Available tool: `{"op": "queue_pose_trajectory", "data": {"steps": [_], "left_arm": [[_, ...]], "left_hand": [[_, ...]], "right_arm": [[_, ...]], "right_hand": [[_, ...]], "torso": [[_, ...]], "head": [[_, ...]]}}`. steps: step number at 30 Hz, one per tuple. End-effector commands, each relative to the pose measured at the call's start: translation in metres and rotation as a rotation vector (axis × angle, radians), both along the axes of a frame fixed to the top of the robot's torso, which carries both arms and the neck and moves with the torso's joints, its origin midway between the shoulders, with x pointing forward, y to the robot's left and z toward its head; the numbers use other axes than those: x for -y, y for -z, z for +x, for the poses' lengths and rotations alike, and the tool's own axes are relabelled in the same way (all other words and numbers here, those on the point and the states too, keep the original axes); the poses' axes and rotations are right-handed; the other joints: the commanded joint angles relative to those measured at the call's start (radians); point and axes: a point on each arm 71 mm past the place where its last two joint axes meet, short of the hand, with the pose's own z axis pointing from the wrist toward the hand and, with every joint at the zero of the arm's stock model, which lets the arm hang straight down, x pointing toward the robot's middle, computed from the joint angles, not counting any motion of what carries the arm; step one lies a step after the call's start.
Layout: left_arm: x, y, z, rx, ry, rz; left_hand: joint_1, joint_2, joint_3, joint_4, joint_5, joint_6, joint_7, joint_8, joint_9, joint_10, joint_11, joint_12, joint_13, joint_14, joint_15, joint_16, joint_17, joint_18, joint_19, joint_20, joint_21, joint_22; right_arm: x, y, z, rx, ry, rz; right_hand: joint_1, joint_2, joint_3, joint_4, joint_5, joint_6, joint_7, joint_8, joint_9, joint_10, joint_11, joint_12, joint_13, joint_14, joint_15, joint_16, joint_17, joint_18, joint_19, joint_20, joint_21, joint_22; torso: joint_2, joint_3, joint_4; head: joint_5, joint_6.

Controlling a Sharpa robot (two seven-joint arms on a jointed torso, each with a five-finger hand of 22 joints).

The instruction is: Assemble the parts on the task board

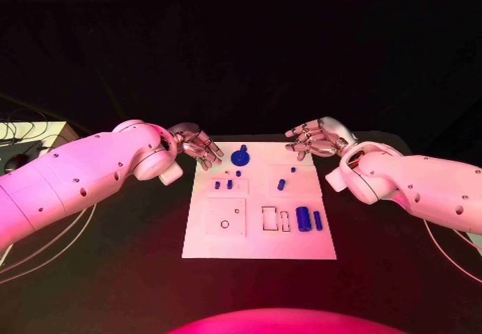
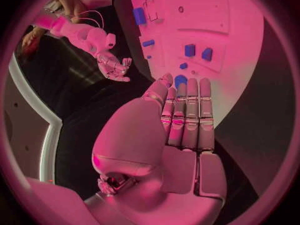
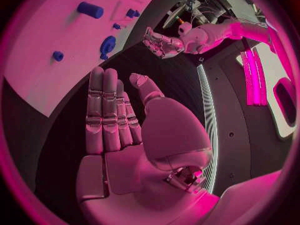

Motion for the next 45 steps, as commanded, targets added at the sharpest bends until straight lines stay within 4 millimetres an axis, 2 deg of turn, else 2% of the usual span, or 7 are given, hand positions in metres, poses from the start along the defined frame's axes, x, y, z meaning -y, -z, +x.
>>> {"op": "queue_pose_trajectory", "data": {"steps": [1,10,12,13,16,29,45], "left_arm": [[0.011,-0.016,0.001,0.286,0.065,-0.091],[0.038,-0.003,-0.003,0.531,0.230,0.096],[0.043,0.001,-0.003,0.541,0.256,0.125],[0.047,0.004,-0.002,0.549,0.278,0.151],[0.053,0.007,-0.002,0.561,0.309,0.191],[0.074,0.018,-0.001,0.601,0.400,0.343],[0.078,0.027,0.000,0.573,0.452,0.474]], "left_hand": [[-0.012,-0.008,0.027,-0.015,-0.003,0.024,-0.007,-0.002,-0.049,0.013,-0.001,-0.020,0.000,0.019,-0.003,-0.009,-0.035,0.019,-0.001,0.001,0.004,0.014],[-0.040,-0.035,0.023,-0.013,-0.014,0.038,-0.015,-0.005,-0.096,-0.028,0.013,-0.077,-0.001,0.058,-0.009,0.075,-0.026,0.034,0.043,-0.007,0.044,0.059],[-0.088,-0.067,-0.031,0.024,-0.060,0.026,-0.021,-0.005,-0.096,-0.049,0.017,-0.078,0.001,0.049,-0.002,0.116,-0.007,0.031,0.055,0.002,0.039,0.054],[-0.065,-0.070,-0.096,0.079,-0.141,0.007,-0.028,-0.001,-0.092,-0.089,0.030,-0.056,0.003,0.007,0.010,0.162,0.006,0.045,0.095,0.013,0.043,0.051],[-0.003,-0.078,-0.088,0.135,-0.135,0.005,-0.025,-0.004,-0.094,-0.101,0.027,-0.023,0.000,-0.020,0.009,0.231,-0.002,0.063,0.097,0.014,0.081,0.102],[-0.020,-0.109,0.074,0.106,-0.131,0.074,-0.022,-0.006,-0.095,0.008,-0.006,-0.042,0.000,0.012,-0.028,0.525,0.109,0.078,0.092,-0.021,0.321,0.344],[-0.052,-0.138,0.159,0.089,-0.131,0.077,-0.021,-0.006,-0.095,0.002,0.000,-0.074,0.001,0.002,-0.022,0.676,0.056,0.085,0.076,-0.021,0.366,0.416]], "right_arm": [[0.001,-0.001,0.000,0.016,-0.003,0.007],[0.001,-0.001,0.000,0.021,0.001,0.009],[0.001,-0.001,0.000,0.023,0.002,0.011],[0.001,-0.001,-0.001,0.026,0.004,0.012],[0.001,-0.002,-0.001,0.033,0.009,0.018],[0.002,-0.004,-0.001,0.045,0.024,0.041],[0.000,-0.004,-0.002,0.045,0.020,0.046]], "right_hand": [[-0.001,0.008,0.003,-0.002,0.003,0.001,0.009,-0.004,-0.001,0.001,-0.009,-0.003,-0.001,0.000,-0.003,-0.006,0.001,-0.011,-0.008,0.002,0.003,0.002],[-0.001,0.008,0.003,-0.002,0.003,0.001,0.009,-0.004,-0.001,0.001,-0.009,-0.003,-0.001,0.000,-0.003,-0.006,0.001,-0.011,-0.008,0.002,0.003,0.002],[-0.002,0.009,0.004,-0.003,0.004,0.001,0.009,-0.004,-0.001,0.001,-0.009,-0.004,-0.001,0.001,-0.003,-0.006,0.001,-0.011,-0.009,0.001,0.004,0.005],[-0.002,0.009,0.004,-0.003,0.004,0.001,0.009,-0.004,-0.001,0.001,-0.009,-0.004,-0.001,0.001,-0.003,-0.006,0.001,-0.011,-0.009,0.001,0.004,0.005],[-0.003,0.008,0.003,-0.003,0.003,-0.001,0.009,-0.005,-0.001,0.000,-0.008,-0.004,-0.001,-0.001,-0.002,-0.007,0.000,-0.011,-0.011,0.002,0.003,0.005],[-0.003,0.008,0.003,-0.003,0.003,-0.001,0.009,-0.005,-0.001,-0.002,-0.007,-0.003,-0.001,-0.002,-0.002,-0.007,0.000,-0.011,-0.012,0.002,0.002,0.005],[-0.004,0.009,0.003,-0.003,0.003,-0.001,0.009,-0.004,-0.001,-0.002,-0.008,-0.003,0.000,-0.001,-0.002,-0.006,0.000,-0.011,-0.011,0.002,0.003,0.006]], "torso": [[0.001,-0.0016,-0.0004],[0.006,0.0003,-0.0036],[0.007,0.0003,-0.0034],[0.008,0.0005,-0.0036],[0.009,0.0005,-0.0041],[0.009,-0.0005,-0.0038],[0.009,-0.0012,-0.0038]], "head": [[0.003,0.007],[0.007,0.020],[0.008,0.022],[0.008,0.023],[0.008,0.025],[0.006,0.022],[0.004,0.017]]}}
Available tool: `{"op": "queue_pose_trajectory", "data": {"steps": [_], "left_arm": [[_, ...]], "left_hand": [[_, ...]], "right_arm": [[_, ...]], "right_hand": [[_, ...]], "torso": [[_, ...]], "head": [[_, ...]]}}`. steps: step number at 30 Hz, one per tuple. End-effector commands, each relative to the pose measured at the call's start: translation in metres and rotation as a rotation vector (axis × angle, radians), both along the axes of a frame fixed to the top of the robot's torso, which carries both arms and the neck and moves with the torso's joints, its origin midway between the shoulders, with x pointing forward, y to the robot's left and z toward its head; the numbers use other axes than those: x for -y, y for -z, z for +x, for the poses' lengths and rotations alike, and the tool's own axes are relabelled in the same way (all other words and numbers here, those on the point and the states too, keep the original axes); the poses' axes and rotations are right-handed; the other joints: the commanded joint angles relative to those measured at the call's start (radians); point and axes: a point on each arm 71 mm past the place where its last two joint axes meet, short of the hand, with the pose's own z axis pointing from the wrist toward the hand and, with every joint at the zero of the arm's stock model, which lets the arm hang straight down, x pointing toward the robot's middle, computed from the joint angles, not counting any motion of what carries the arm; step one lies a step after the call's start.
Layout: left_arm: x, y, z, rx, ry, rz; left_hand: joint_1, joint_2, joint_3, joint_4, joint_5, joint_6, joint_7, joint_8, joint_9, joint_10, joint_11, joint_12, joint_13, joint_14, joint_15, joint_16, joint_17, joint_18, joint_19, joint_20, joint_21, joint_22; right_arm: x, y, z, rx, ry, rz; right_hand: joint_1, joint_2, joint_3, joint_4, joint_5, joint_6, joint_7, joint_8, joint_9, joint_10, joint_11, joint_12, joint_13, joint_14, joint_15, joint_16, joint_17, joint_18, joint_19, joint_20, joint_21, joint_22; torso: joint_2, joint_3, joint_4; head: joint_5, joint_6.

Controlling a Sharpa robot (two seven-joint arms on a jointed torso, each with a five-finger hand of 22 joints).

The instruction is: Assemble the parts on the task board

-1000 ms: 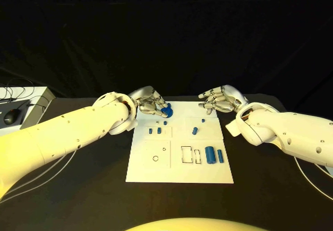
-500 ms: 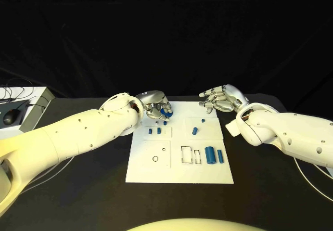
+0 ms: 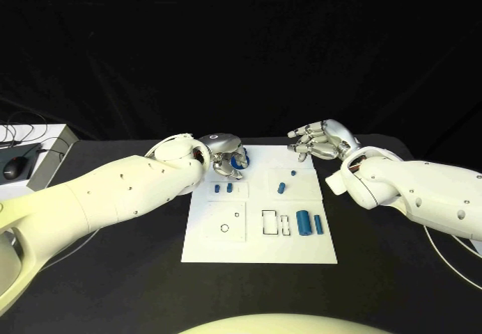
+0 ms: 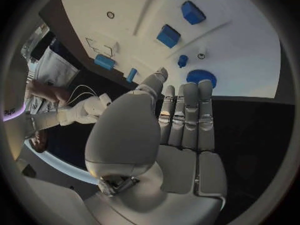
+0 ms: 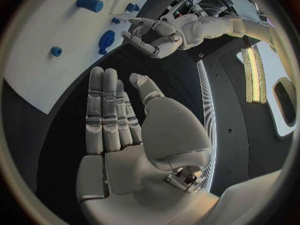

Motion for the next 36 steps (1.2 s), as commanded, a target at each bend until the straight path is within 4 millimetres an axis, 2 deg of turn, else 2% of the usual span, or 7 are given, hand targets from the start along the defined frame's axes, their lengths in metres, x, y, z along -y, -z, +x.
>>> {"op": "queue_pose_trajectory", "data": {"steps": [1,10,14,20,36], "left_arm": [[0.000,0.004,0.001,-0.007,0.003,0.064],[0.001,0.007,0.005,-0.013,-0.009,0.079],[0.000,0.009,0.007,-0.016,-0.017,0.086],[-0.002,0.012,0.009,-0.022,-0.024,0.081],[-0.001,0.019,0.008,-0.052,-0.024,0.082]], "left_hand": [[-0.010,-0.004,0.014,-0.001,0.001,-0.004,0.002,-0.002,-0.001,-0.005,0.001,-0.005,0.000,-0.003,0.005,0.018,-0.019,0.015,-0.002,0.004,0.003,0.006],[-0.011,-0.007,0.067,-0.009,0.002,-0.003,0.009,-0.003,-0.001,0.003,0.000,-0.008,0.000,-0.004,0.002,0.040,-0.041,0.018,0.001,0.002,0.009,0.019],[-0.014,-0.010,0.094,-0.015,0.001,0.004,0.012,-0.003,-0.002,0.004,-0.001,-0.009,0.000,-0.003,0.002,0.047,-0.046,0.019,0.001,0.002,0.013,0.025],[-0.026,-0.019,0.135,-0.023,0.001,-0.036,0.009,-0.004,-0.003,0.020,-0.005,-0.013,0.000,0.005,-0.002,0.057,-0.057,0.023,0.005,0.002,0.018,0.036],[-0.028,-0.018,0.150,-0.028,0.001,-0.031,0.012,-0.004,-0.003,0.018,-0.004,-0.015,0.000,0.006,-0.001,0.065,-0.060,0.025,0.006,0.003,0.021,0.043]], "right_arm": [[-0.001,-0.001,0.000,0.013,-0.008,0.007],[-0.003,-0.002,-0.001,0.013,-0.011,0.009],[-0.003,-0.002,-0.001,0.014,-0.012,0.009],[-0.003,-0.002,-0.001,0.014,-0.013,0.010],[-0.003,-0.003,-0.001,0.013,-0.014,0.010]], "right_hand": [[-0.004,0.009,0.004,-0.003,0.003,0.000,0.005,-0.004,-0.001,0.000,-0.006,-0.003,-0.001,-0.001,-0.002,-0.002,0.000,-0.011,-0.007,-0.001,0.003,0.001],[-0.003,0.009,0.004,-0.003,0.004,0.001,0.004,-0.003,-0.001,0.001,-0.006,-0.001,0.000,0.000,-0.003,-0.001,0.000,-0.011,-0.006,-0.002,0.003,0.002],[-0.003,0.009,0.004,-0.003,0.004,0.001,0.004,-0.003,-0.001,0.001,-0.006,-0.001,0.000,0.000,-0.003,-0.001,0.000,-0.011,-0.006,-0.002,0.003,0.002],[-0.003,0.009,0.004,-0.003,0.004,0.001,0.004,-0.003,-0.001,0.001,-0.006,-0.001,0.000,0.000,-0.003,-0.001,0.000,-0.011,-0.006,-0.002,0.003,0.002],[-0.004,0.010,0.006,-0.004,0.004,0.003,0.004,-0.003,-0.001,0.001,-0.007,-0.001,0.000,0.000,-0.003,0.000,0.000,-0.011,-0.006,-0.002,0.004,0.006]], "torso": [[0.001,0.0005,0.0000],[0.002,0.0006,-0.0006],[0.001,0.0018,-0.0010],[0.001,0.0014,-0.0007],[0.000,0.0007,-0.0003]], "head": [[0.000,0.000],[-0.002,-0.001],[-0.003,-0.002],[-0.005,-0.004],[-0.008,-0.010]]}}
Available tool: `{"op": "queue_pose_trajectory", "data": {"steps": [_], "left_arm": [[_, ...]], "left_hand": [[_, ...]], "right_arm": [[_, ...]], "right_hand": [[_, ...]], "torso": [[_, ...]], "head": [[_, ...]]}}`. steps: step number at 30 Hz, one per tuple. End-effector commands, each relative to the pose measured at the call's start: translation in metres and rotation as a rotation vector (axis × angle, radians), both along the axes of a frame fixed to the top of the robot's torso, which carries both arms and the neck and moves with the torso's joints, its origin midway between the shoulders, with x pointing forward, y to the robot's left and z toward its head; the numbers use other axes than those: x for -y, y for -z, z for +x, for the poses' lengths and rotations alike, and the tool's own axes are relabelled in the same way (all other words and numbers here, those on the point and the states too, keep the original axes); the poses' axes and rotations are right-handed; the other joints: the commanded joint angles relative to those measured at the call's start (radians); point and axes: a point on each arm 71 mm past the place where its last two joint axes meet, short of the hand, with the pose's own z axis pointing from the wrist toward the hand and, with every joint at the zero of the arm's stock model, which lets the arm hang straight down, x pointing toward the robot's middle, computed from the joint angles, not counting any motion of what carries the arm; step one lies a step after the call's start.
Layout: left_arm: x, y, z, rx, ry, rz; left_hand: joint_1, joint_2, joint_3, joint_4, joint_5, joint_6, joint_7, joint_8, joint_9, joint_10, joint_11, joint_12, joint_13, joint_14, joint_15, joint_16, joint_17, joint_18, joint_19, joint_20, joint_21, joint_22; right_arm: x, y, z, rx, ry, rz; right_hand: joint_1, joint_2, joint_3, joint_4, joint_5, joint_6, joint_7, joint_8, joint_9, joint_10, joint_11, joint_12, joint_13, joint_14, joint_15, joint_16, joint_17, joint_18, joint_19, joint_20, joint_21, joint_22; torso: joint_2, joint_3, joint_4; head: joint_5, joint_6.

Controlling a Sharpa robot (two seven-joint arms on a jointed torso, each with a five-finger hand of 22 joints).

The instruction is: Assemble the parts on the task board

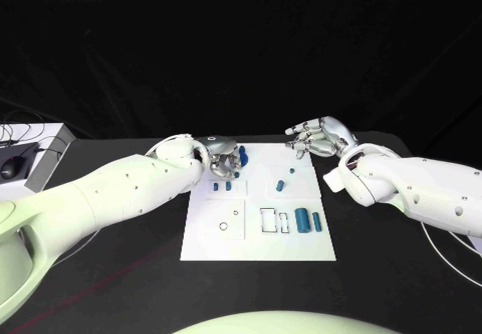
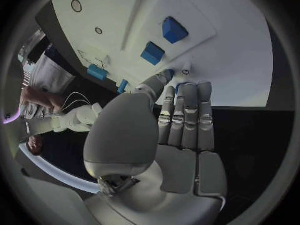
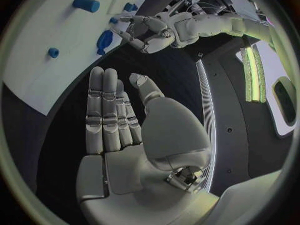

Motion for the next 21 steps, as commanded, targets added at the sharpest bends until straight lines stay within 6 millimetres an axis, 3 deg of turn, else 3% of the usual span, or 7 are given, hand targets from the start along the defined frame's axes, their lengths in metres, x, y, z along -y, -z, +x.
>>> {"op": "queue_pose_trajectory", "data": {"steps": [1,21], "left_arm": [[0.0020,0.0030,-0.0011,-0.022,0.010,0.004],[0.0078,0.0083,-0.0036,-0.036,0.028,-0.016]], "left_hand": [[-0.008,0.003,0.011,-0.002,0.001,0.005,0.003,-0.004,0.000,0.004,0.003,-0.004,0.000,0.006,-0.001,0.006,-0.002,0.009,0.006,0.003,0.006,0.003],[-0.011,0.016,0.032,-0.015,0.000,0.022,0.004,-0.004,0.000,0.033,-0.007,-0.005,0.000,0.011,-0.009,0.015,-0.002,0.007,0.008,-0.004,0.015,0.017]], "right_arm": [[-0.0012,-0.0014,-0.0003,0.011,-0.009,0.003],[-0.0025,-0.0017,-0.0001,0.009,-0.013,0.004]], "right_hand": [[-0.004,0.010,0.003,-0.001,0.004,0.004,0.007,-0.003,-0.001,0.001,-0.007,-0.001,0.000,0.000,-0.003,0.000,0.000,-0.011,-0.006,-0.002,0.004,0.001],[-0.003,0.010,0.005,-0.002,0.004,0.005,0.006,-0.003,-0.001,0.002,-0.008,-0.001,0.000,0.001,-0.003,0.001,0.000,-0.010,-0.007,-0.003,0.005,0.004]], "torso": [[0.000,-0.0005,-0.0003],[0.001,0.0012,-0.0003]], "head": [[0.000,-0.001],[-0.004,-0.003]]}}
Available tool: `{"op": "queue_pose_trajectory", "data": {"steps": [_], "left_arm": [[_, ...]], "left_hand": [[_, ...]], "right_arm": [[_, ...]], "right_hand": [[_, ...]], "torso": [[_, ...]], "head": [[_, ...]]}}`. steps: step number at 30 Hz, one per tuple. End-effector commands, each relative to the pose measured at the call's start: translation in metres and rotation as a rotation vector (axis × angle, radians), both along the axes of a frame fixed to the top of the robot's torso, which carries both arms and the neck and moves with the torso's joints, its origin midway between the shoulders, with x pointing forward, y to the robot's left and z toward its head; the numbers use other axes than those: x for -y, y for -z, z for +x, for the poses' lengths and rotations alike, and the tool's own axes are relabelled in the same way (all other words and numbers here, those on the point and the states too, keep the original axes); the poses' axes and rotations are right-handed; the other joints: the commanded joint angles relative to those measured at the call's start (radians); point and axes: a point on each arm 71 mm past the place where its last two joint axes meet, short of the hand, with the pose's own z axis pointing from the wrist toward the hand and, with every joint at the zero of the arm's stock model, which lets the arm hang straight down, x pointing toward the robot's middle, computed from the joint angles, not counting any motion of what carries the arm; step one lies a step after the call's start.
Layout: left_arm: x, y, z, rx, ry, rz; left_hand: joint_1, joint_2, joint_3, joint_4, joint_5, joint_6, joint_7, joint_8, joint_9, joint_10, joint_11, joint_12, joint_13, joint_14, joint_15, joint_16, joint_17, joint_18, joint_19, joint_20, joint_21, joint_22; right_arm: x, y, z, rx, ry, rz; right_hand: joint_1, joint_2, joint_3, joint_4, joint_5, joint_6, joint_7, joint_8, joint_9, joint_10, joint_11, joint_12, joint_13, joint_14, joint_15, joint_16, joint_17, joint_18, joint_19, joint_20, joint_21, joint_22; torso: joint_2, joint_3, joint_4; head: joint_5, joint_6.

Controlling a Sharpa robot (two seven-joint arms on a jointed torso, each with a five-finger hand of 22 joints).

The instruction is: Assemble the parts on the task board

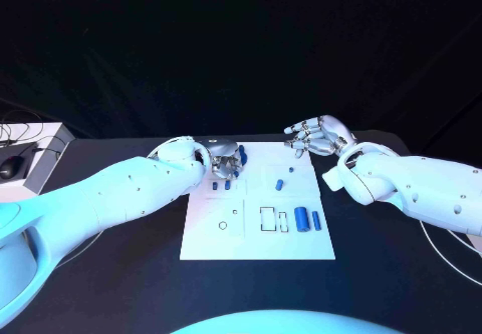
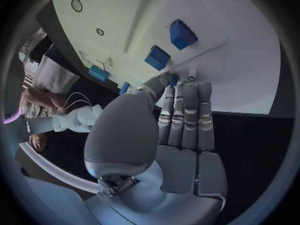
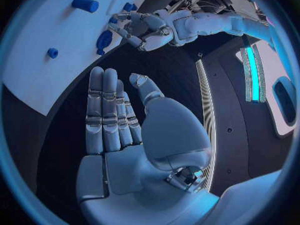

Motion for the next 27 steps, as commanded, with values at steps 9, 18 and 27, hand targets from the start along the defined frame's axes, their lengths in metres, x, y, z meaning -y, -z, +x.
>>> {"op": "queue_pose_trajectory", "data": {"steps": [9,18,27], "left_arm": [[0.0030,0.0032,-0.0003,-0.032,0.011,0.007],[0.0003,0.0052,0.0016,-0.043,-0.001,0.021],[0.0009,0.0056,0.0026,-0.041,-0.003,0.018]], "left_hand": [[0.003,0.023,0.013,-0.011,-0.001,0.021,0.004,-0.004,0.000,0.017,-0.002,-0.005,0.000,0.005,-0.005,0.007,0.000,0.006,0.003,-0.004,0.009,0.010],[0.013,0.045,0.015,-0.031,-0.002,0.032,0.011,-0.004,-0.001,0.036,-0.008,-0.006,0.000,0.010,-0.011,0.010,0.005,0.006,0.004,-0.009,0.020,0.022],[0.013,0.056,0.016,-0.046,-0.003,0.031,0.015,-0.004,0.000,0.043,-0.010,-0.006,0.001,0.016,-0.013,0.006,0.009,0.008,0.004,-0.010,0.024,0.029]], "right_arm": [[-0.0025,-0.0019,-0.0004,0.009,-0.013,0.004],[-0.0029,-0.0026,-0.0006,0.009,-0.014,0.005],[-0.0037,-0.0032,-0.0006,0.010,-0.016,0.005]], "right_hand": [[-0.003,0.010,0.005,-0.002,0.004,0.000,0.004,-0.003,-0.001,0.000,-0.009,-0.001,0.000,0.001,-0.003,0.001,0.000,-0.011,-0.007,-0.003,0.005,0.001],[-0.003,0.010,0.005,-0.002,0.004,0.000,0.004,-0.003,-0.001,0.000,-0.009,-0.001,0.000,0.001,-0.003,0.001,0.000,-0.011,-0.007,-0.003,0.005,0.001],[-0.004,0.010,0.006,-0.002,0.004,0.002,0.004,-0.003,-0.001,0.001,-0.010,-0.001,-0.001,0.001,-0.004,0.001,0.000,-0.010,-0.007,-0.003,0.005,0.004]], "torso": [[0.001,-0.0003,-0.0001],[0.001,-0.0006,0.0008],[0.001,-0.0011,0.0011]], "head": [[-0.004,-0.003],[-0.007,-0.005],[-0.008,-0.007]]}}
